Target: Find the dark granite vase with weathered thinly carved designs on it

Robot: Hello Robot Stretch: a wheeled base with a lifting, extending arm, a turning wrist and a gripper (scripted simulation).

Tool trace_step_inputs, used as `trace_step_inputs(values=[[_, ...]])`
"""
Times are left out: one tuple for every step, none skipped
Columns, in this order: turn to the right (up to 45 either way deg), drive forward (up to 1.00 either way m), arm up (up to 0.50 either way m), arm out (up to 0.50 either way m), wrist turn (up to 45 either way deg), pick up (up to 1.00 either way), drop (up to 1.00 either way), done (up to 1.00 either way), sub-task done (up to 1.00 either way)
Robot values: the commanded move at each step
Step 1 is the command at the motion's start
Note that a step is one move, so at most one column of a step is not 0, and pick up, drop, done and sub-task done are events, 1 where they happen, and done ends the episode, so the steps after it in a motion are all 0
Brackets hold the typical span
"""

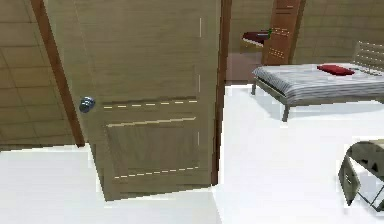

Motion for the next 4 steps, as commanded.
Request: trace_step_inputs(values=[[0.0,0.20,0.00,0.00,0.0,0.00,0.00,0.00,0.00],[-45.0,0.00,0.00,0.00,0.0,0.00,0.00,0.00,0.00],[-36.0,0.00,0.00,0.00,0.0,0.00,0.00,0.00,0.00],[0.0,0.15,0.00,0.00,0.0,0.00,0.00,0.00,0.00]])
